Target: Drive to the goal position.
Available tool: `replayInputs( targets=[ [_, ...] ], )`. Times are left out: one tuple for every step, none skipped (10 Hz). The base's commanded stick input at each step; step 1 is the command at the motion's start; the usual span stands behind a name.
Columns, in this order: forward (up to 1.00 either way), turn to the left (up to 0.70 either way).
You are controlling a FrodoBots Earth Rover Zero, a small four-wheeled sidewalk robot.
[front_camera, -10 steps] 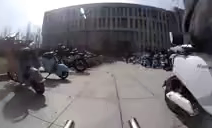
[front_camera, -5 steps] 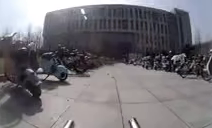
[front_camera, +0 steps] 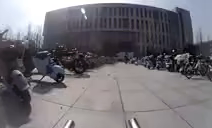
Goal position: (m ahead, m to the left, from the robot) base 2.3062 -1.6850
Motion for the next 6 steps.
replayInputs(
  targets=[
    [1.0, -0.22],
    [1.0, -0.05],
    [1.0, -0.27],
    [1.0, -0.27],
    [1.0, -0.27],
    [1.0, 0.0]
  ],
)
